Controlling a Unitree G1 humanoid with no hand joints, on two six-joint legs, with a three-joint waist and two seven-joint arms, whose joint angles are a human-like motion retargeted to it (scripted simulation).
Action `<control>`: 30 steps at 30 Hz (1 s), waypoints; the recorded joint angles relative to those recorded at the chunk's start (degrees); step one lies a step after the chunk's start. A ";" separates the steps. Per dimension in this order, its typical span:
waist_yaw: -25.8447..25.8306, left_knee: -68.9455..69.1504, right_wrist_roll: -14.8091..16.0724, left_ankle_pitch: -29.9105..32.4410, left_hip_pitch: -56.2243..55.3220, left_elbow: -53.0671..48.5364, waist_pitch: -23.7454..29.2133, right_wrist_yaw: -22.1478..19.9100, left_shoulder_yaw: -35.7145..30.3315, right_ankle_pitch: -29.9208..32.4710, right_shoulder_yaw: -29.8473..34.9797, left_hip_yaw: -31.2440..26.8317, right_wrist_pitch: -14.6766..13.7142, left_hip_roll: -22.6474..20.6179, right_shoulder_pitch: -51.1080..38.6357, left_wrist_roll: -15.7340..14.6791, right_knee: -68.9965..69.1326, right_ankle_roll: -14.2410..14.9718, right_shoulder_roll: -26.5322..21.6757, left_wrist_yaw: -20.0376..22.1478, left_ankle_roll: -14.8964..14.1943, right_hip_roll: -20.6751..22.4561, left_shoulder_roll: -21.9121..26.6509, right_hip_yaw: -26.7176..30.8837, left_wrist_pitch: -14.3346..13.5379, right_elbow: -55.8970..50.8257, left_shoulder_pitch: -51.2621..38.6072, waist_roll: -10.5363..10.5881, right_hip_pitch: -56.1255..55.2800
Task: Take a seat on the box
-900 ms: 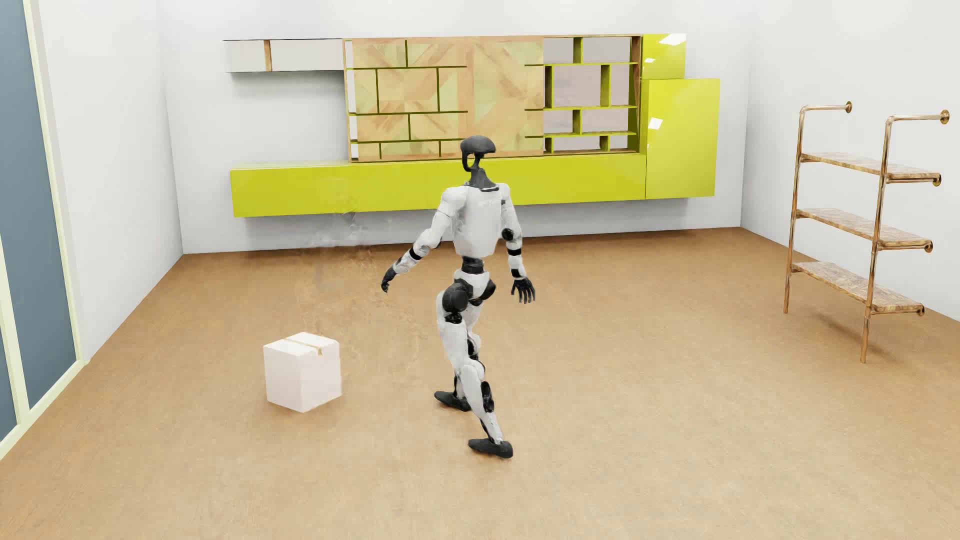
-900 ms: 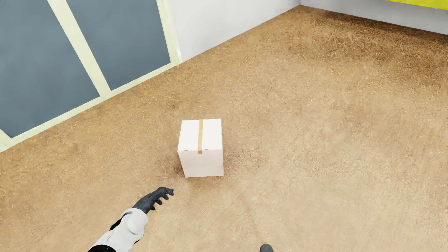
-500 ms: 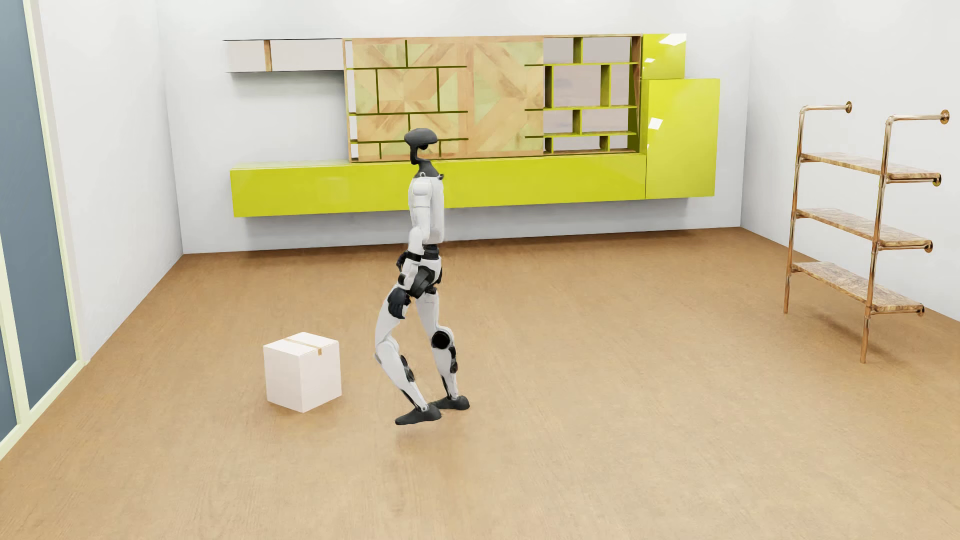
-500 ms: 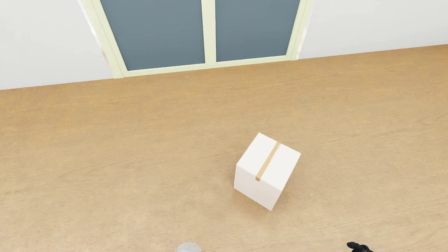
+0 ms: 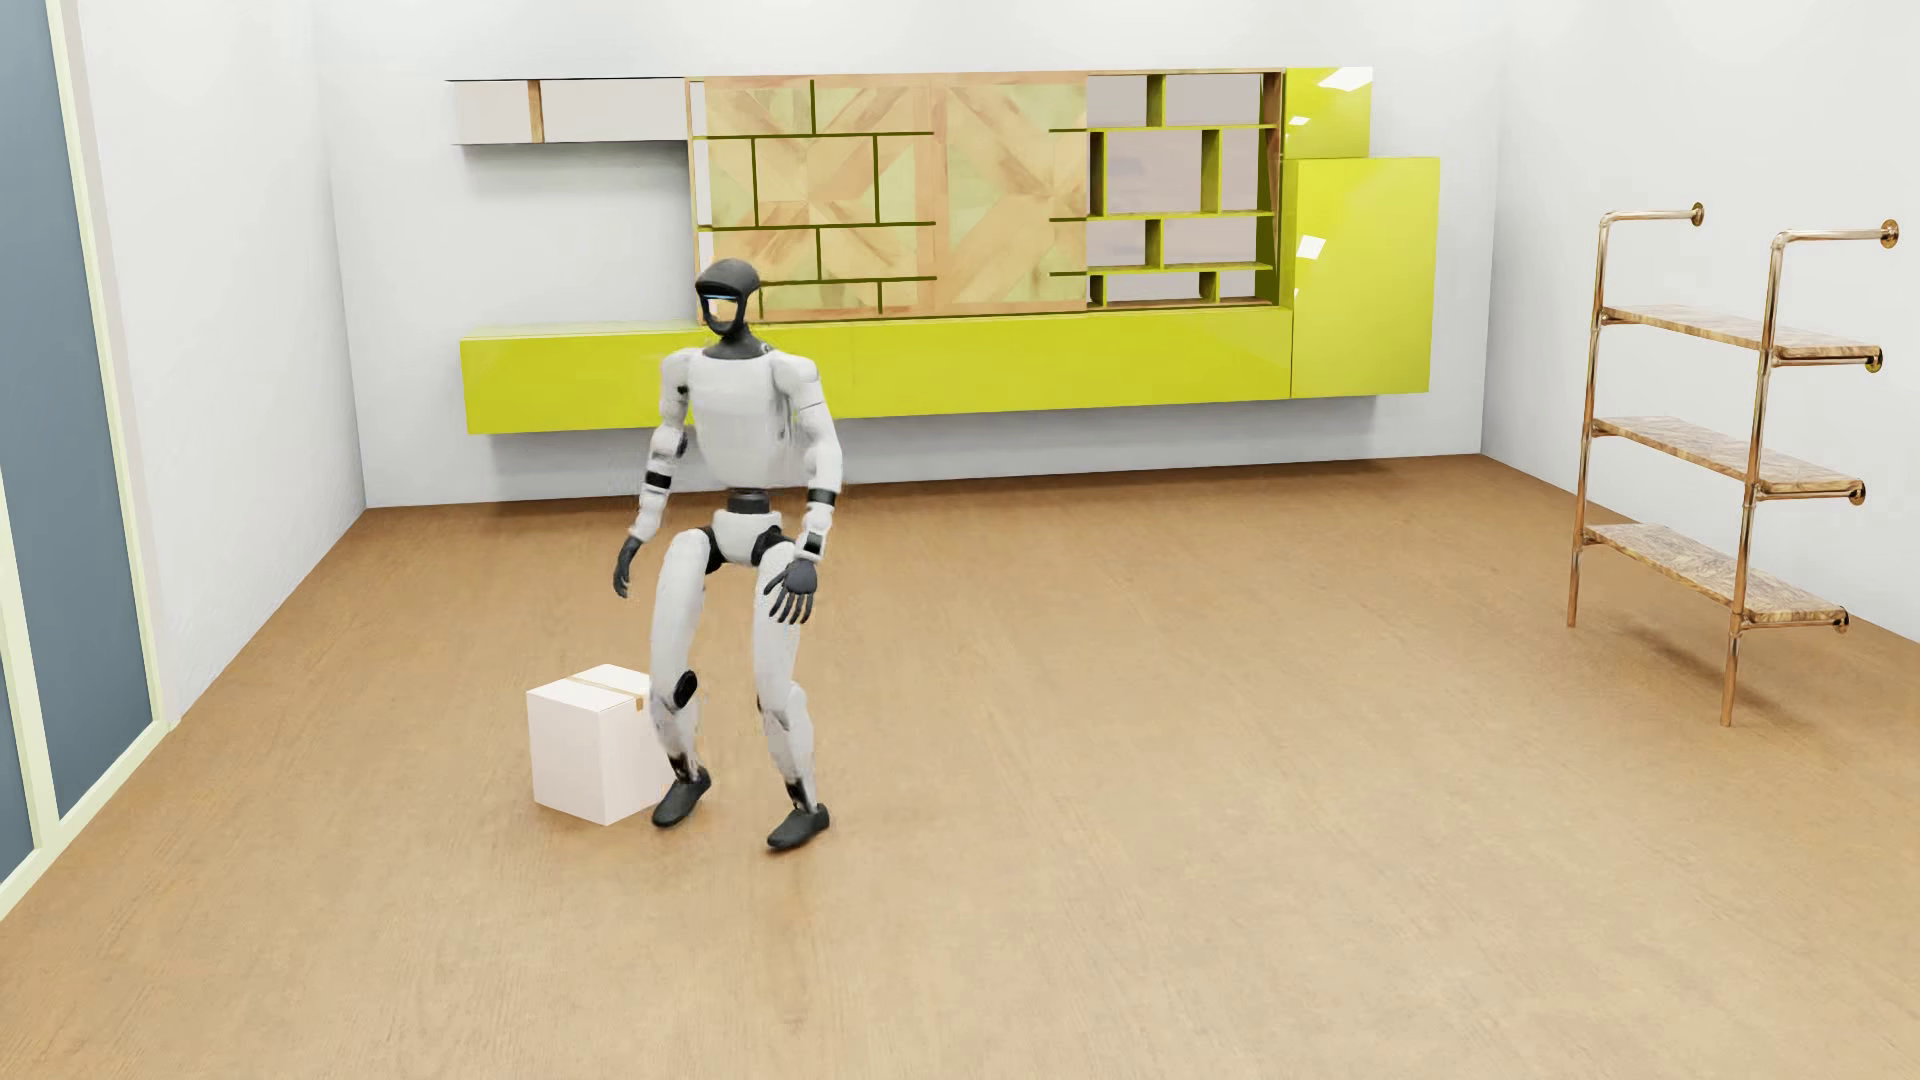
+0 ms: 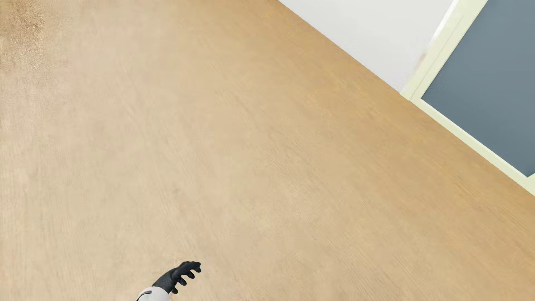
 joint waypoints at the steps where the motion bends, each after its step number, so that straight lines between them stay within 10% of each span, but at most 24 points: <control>1: 0.54 0.57 -1.50 -0.31 -1.89 -2.40 0.31 -1.43 -2.94 2.48 -0.22 -0.66 -0.35 -0.05 -0.07 2.86 -8.68 2.84 1.13 -0.43 -1.79 -0.46 -0.63 2.20 -1.68 -0.13 -1.99 -0.63 0.62; 3: 1.00 -0.49 0.21 3.06 -4.95 -6.81 1.02 -2.97 -7.53 0.59 0.13 -8.64 3.46 -3.68 -0.19 3.84 -10.85 6.71 0.91 -9.50 -3.20 -2.91 -2.43 8.01 -2.92 -2.19 -4.27 -1.56 3.05; 5: 3.46 6.78 -3.84 5.93 -17.99 -9.11 1.72 -2.16 -8.94 1.38 -0.20 -8.55 4.13 -2.47 -1.75 5.70 -12.16 3.31 -0.92 -6.45 -6.02 -2.20 -4.43 -2.33 -2.39 -5.03 -7.60 0.55 -0.70; 6: 3.77 8.30 -3.41 3.92 -19.37 -8.79 3.62 -3.68 -8.24 -3.56 -0.01 -8.36 -1.76 -3.12 -2.03 6.38 -8.27 6.90 -2.85 -5.02 -3.24 -3.60 -6.62 -3.77 -1.50 -5.03 -7.79 1.39 -1.75; 7: 4.22 11.08 -3.28 1.20 -20.28 -9.83 5.56 -4.96 -7.32 -3.05 1.97 -7.74 2.75 -0.52 -2.36 5.90 -5.66 4.48 -3.95 -1.73 -3.11 -1.90 -6.80 -2.22 3.49 -7.65 -6.92 1.72 -3.46; 12: 1.08 29.01 -0.44 -1.94 -24.20 -5.44 11.16 -9.07 -5.50 -5.88 -2.22 -3.40 4.14 7.77 -4.93 5.97 14.13 -3.27 -1.61 3.82 -4.40 -2.19 -1.28 -1.80 4.72 -7.11 -6.95 0.58 -17.32; 14: 0.06 30.54 -3.53 -7.32 -29.25 -4.95 14.76 -4.43 -2.07 -9.57 -2.98 -2.71 5.96 10.20 -6.54 3.27 25.00 -2.29 -3.86 3.96 -7.32 -3.48 0.57 -0.33 5.05 -8.27 -8.48 1.65 -26.09; 16: 0.18 44.18 -5.22 -10.03 -43.55 -4.06 17.23 -1.82 -0.74 -12.65 -4.21 -3.99 0.93 11.23 -6.42 2.08 37.89 -0.66 -7.35 3.66 -11.84 -5.93 2.11 0.33 6.13 -12.48 -10.57 3.15 -36.81; 20: 0.89 64.27 -5.09 -15.10 -59.00 -2.99 25.86 -3.56 -0.99 -19.42 -3.54 -7.02 1.89 13.15 -10.35 -1.72 58.57 1.39 -10.05 9.32 -15.58 -7.01 5.43 3.31 6.48 -16.15 -14.82 3.28 -48.69; 22: 1.19 71.73 -5.66 -15.33 -64.26 -4.21 28.30 -6.14 0.95 -21.24 -2.82 -9.35 3.58 12.49 -11.85 -1.41 65.36 1.73 -10.98 5.16 -15.88 -6.56 6.20 4.19 7.89 -16.74 -15.61 3.30 -52.06; 30: 1.04 78.93 -4.14 -15.18 -58.44 -3.48 31.40 -7.71 3.98 -23.65 0.21 -9.60 5.03 14.61 -15.62 0.81 74.27 4.12 -11.24 3.96 -19.43 -8.51 0.71 5.20 5.89 -14.42 -9.16 2.95 -45.96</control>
